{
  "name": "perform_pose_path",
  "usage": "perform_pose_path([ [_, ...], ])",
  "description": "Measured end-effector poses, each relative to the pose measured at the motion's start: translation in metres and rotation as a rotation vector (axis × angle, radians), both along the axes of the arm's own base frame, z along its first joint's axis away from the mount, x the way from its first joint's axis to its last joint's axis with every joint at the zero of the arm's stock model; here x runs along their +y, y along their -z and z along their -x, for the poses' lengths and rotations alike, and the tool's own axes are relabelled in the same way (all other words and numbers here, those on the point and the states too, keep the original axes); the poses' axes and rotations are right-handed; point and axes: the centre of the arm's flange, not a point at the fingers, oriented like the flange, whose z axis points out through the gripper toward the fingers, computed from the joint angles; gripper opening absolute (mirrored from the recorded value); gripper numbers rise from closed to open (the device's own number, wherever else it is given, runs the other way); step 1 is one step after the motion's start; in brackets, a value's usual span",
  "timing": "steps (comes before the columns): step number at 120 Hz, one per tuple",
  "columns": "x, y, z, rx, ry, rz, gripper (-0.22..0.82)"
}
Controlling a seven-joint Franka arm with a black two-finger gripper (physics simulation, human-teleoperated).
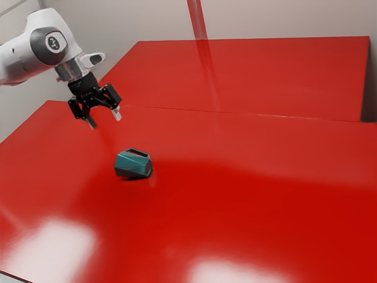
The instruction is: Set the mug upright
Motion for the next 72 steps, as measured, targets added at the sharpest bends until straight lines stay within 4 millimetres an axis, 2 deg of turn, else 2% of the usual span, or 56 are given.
perform_pose_path([
  [6,0.014,0.012,-0.003,-0.004,-0.011,0.022,0.60],
  [24,0.040,0.044,-0.014,-0.043,0.018,0.086,0.60],
  [40,0.066,0.085,-0.023,-0.094,0.054,0.171,0.60],
  [51,0.077,0.117,-0.024,-0.115,0.075,0.218,0.60],
  [61,0.085,0.133,-0.023,-0.143,0.094,0.246,0.60],
  [72,0.085,0.152,-0.023,-0.159,0.120,0.280,0.60],
])
